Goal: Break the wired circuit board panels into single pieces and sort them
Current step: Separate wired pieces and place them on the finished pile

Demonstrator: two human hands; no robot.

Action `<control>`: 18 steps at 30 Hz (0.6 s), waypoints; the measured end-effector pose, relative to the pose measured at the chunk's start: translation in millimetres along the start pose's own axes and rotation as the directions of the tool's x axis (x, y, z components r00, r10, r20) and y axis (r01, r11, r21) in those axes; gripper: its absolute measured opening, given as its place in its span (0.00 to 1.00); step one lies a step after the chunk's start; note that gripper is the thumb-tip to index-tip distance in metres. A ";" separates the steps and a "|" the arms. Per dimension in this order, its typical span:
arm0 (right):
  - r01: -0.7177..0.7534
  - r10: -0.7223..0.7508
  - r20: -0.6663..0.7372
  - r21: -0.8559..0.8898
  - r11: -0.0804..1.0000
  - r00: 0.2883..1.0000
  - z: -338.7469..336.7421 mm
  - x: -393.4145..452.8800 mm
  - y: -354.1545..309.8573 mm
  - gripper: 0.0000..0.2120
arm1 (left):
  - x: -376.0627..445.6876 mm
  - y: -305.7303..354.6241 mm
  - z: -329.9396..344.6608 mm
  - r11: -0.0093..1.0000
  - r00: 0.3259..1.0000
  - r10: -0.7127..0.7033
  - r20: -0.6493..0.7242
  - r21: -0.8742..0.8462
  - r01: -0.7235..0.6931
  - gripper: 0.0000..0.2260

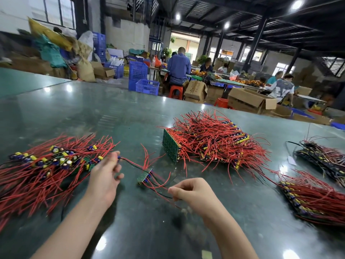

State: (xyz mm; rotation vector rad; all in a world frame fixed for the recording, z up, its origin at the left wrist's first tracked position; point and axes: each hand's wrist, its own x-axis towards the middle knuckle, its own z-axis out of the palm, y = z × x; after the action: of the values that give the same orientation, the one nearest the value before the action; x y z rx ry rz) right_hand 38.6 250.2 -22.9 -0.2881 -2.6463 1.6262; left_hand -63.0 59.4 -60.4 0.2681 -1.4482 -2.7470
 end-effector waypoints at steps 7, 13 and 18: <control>0.045 -0.024 -0.162 0.127 0.991 0.986 -10.6 5.6 4.9 0.11 | 0.7 10.1 -4.6 0.984 0.963 -0.150 0.225 -0.059 0.167 0.07; 0.088 0.003 -0.258 0.342 0.936 0.966 -15.5 9.2 3.2 0.09 | -34.0 -5.3 13.4 0.939 0.844 -0.312 0.437 0.005 0.344 0.06; 0.106 -0.082 -0.111 0.234 0.967 0.990 1.7 5.0 -1.7 0.07 | -46.2 -13.3 19.2 0.887 0.697 -0.429 0.574 0.121 0.445 0.09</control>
State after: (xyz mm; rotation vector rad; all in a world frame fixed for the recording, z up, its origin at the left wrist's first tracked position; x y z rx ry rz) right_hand 33.2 248.8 -22.5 -0.2268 -2.3234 1.8238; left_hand -19.8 87.3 -54.3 -0.3359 -1.6285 -3.4555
